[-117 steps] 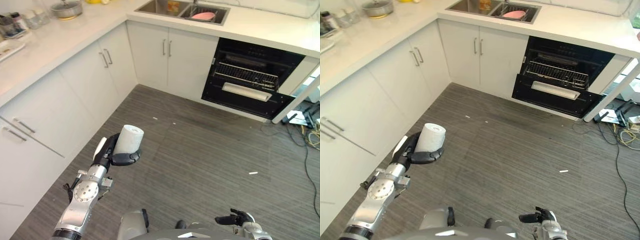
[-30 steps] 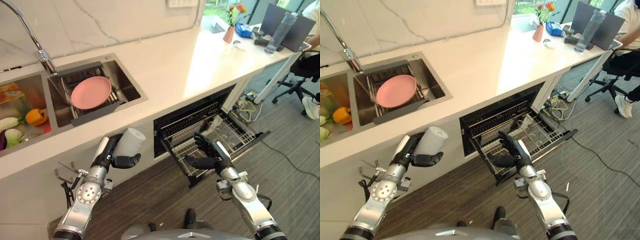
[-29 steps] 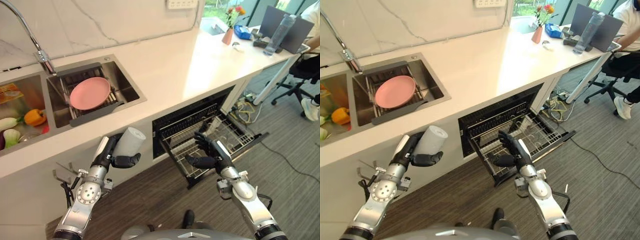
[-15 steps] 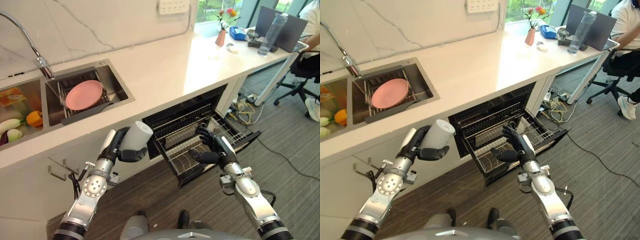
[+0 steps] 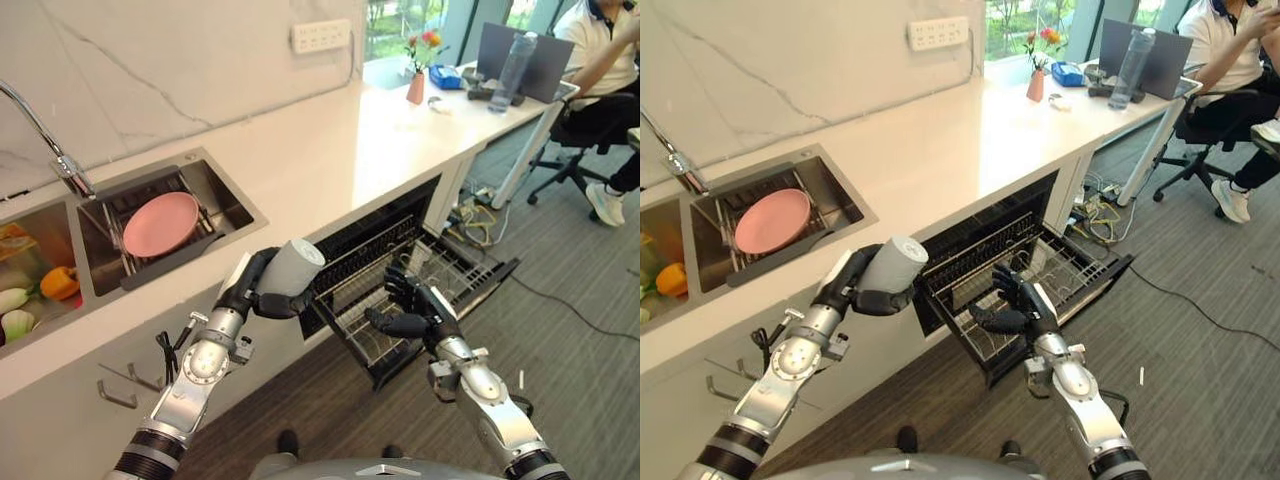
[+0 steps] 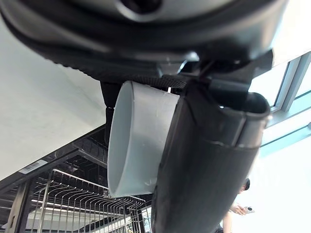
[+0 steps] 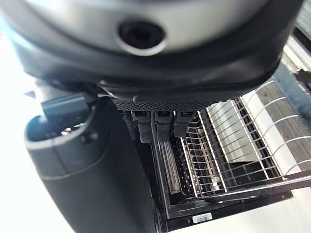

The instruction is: Place the dishes in the dishwasher.

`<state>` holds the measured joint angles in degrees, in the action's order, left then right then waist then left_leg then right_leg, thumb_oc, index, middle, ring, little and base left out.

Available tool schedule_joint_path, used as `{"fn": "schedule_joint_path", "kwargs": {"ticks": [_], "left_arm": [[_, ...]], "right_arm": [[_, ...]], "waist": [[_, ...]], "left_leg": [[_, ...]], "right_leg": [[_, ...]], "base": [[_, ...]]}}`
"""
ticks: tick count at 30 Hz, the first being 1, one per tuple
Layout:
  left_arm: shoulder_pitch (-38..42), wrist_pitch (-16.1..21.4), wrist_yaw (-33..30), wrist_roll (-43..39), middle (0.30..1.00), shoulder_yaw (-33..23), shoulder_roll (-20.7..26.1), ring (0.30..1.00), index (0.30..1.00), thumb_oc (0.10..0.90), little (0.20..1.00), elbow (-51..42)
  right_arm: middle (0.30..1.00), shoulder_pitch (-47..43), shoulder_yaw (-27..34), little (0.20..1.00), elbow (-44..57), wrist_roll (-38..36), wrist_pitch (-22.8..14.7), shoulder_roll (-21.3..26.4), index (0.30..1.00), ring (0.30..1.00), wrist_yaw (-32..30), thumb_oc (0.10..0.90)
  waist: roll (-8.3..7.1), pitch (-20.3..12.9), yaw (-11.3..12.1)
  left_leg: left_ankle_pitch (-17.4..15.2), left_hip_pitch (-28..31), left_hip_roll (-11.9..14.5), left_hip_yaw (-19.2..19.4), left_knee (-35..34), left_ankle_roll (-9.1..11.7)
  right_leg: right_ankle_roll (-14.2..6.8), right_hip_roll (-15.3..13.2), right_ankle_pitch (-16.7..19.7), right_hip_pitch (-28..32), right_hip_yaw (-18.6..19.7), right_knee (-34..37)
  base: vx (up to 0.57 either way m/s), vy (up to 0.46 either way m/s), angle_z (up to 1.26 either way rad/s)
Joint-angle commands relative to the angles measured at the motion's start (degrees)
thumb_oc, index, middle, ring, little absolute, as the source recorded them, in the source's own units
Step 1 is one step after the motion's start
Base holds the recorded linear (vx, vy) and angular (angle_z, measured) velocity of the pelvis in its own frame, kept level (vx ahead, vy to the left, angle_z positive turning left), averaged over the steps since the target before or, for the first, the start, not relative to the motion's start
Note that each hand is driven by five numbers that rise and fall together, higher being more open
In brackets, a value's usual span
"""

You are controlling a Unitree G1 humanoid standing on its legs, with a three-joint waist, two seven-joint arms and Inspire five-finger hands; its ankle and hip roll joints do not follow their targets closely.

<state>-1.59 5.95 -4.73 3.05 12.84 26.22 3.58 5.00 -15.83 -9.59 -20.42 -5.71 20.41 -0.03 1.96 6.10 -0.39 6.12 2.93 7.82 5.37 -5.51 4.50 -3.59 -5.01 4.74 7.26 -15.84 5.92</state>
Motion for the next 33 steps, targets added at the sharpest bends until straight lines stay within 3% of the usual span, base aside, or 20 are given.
{"fn": "schedule_joint_path", "kwargs": {"ticks": [1,5,11,15,22,33], "left_arm": [[6.99,4.09,-2.73,1.55,0.300,0.78,-0.41,0.300,0.300,0.400,0.300,-1.79],[8.55,3.36,-3.77,1.31,0.300,1.82,-1.57,0.300,0.300,0.400,0.300,0.07],[13.56,1.64,-6.22,1.28,0.300,4.43,-3.71,0.300,0.300,0.400,0.300,4.10],[15.87,1.52,-6.23,1.01,0.300,5.72,-4.44,0.300,0.300,0.400,0.300,4.87],[17.03,1.71,-4.47,0.02,0.300,8.00,-5.05,0.300,0.300,0.400,0.300,4.82],[17.98,1.79,3.95,-7.21,0.300,13.55,-5.98,0.300,0.300,0.400,0.300,1.66]], "right_arm": [[0.900,-4.54,2.09,0.900,6.30,-4.08,-6.64,-0.28,0.900,0.900,0.12,0.800],[0.900,-3.90,1.21,0.900,7.76,-9.94,-6.23,-0.83,0.900,0.900,1.52,0.800],[0.900,-1.59,-0.75,0.900,11.14,-26.26,-4.19,-1.71,0.900,0.900,4.12,0.800],[0.900,-1.39,-1.35,0.900,14.06,-32.69,-3.26,-0.88,0.900,0.900,6.32,0.800],[0.900,-3.04,-1.13,0.900,14.34,-33.86,-2.61,1.48,0.900,0.900,7.31,0.800],[0.900,-6.64,-0.27,0.900,8.83,-36.68,-0.38,3.61,0.900,0.900,8.33,0.800]], "waist": [[-0.25,-2.15,-0.34],[-0.44,-2.35,-0.88],[-0.63,-2.49,-2.06],[-0.49,-2.20,-2.53],[0.00,-1.68,-2.63],[0.69,-1.39,-2.05]], "left_leg": [[-2.99,1.53,1.44,1.96,2.61,2.53],[-3.13,1.51,2.23,2.54,3.17,2.80],[-2.73,1.57,4.07,3.72,3.55,3.62],[-2.16,1.78,5.16,4.51,3.18,4.15],[-1.39,1.64,6.06,5.16,2.93,4.63],[-0.79,1.25,5.95,4.64,2.21,4.80]], "right_leg": [[-2.40,-0.62,-5.57,-0.63,-1.47,-1.62],[-2.50,-0.02,-5.49,-1.17,-0.54,-1.42],[-2.38,1.49,-5.47,-2.03,0.66,-1.06],[-2.31,2.51,-5.44,-2.45,1.30,-0.92],[-2.26,3.22,-5.53,-2.79,1.26,-0.92],[-2.18,3.21,-5.89,-2.14,-0.08,-0.92]], "base": [[0.00,-0.037,-0.03],[0.00,-0.059,-0.05],[-0.01,-0.067,-0.17],[-0.01,-0.071,-0.16],[-0.01,-0.050,-0.11],[0.00,-0.003,-0.01]]}}
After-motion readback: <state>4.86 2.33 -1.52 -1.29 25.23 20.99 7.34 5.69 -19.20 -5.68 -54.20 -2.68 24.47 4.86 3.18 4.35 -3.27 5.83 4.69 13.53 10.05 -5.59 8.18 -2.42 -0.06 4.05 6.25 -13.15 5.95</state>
